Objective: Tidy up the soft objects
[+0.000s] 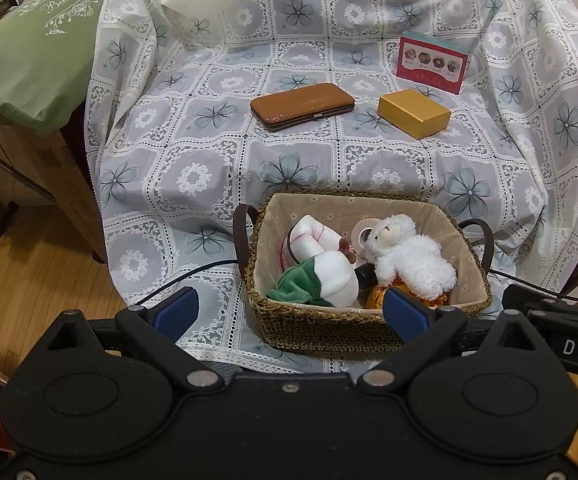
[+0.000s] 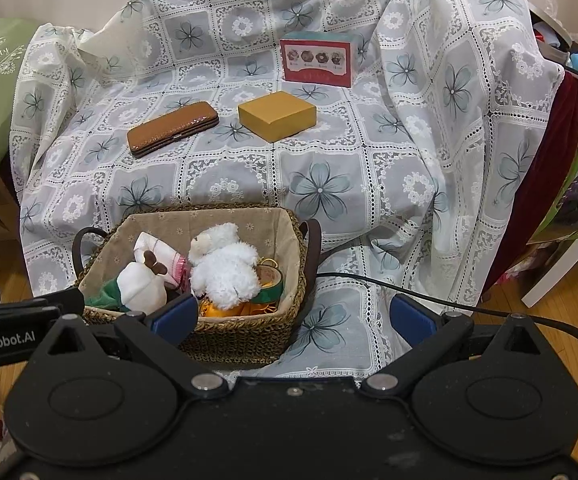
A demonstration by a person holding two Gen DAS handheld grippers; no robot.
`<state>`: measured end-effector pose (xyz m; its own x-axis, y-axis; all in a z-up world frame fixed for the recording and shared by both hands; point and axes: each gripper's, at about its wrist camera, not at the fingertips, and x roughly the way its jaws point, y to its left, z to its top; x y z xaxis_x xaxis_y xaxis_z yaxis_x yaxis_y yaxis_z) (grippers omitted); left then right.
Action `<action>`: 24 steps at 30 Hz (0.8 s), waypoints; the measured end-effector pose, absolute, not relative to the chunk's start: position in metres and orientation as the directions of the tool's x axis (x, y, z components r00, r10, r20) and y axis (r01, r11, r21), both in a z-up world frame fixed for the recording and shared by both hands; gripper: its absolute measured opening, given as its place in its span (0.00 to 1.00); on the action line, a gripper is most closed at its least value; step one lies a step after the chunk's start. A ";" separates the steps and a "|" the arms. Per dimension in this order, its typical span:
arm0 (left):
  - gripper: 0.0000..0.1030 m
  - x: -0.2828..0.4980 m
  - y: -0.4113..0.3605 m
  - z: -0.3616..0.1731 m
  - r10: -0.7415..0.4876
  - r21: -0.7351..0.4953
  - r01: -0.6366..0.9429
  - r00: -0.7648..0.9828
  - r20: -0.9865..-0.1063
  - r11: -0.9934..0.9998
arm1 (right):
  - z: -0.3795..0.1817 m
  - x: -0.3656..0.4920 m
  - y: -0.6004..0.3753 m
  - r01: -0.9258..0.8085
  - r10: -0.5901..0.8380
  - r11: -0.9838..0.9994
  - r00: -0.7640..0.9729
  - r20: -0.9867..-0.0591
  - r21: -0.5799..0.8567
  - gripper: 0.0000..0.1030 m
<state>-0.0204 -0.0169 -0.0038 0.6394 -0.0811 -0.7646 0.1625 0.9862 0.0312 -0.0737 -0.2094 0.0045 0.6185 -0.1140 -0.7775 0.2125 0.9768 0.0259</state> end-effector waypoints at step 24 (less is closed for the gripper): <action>0.93 -0.023 -0.018 -0.006 -0.075 0.036 0.161 0.633 -0.771 0.986 | 0.001 -0.075 -0.202 0.211 -0.107 0.977 0.613 -0.783 0.031 0.99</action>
<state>-0.0228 -0.0177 -0.0060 0.6326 -0.0750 -0.7709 0.1610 0.9863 0.0361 -0.0750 -0.2024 0.0012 0.6125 -0.1073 -0.7832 0.2108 0.9770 0.0310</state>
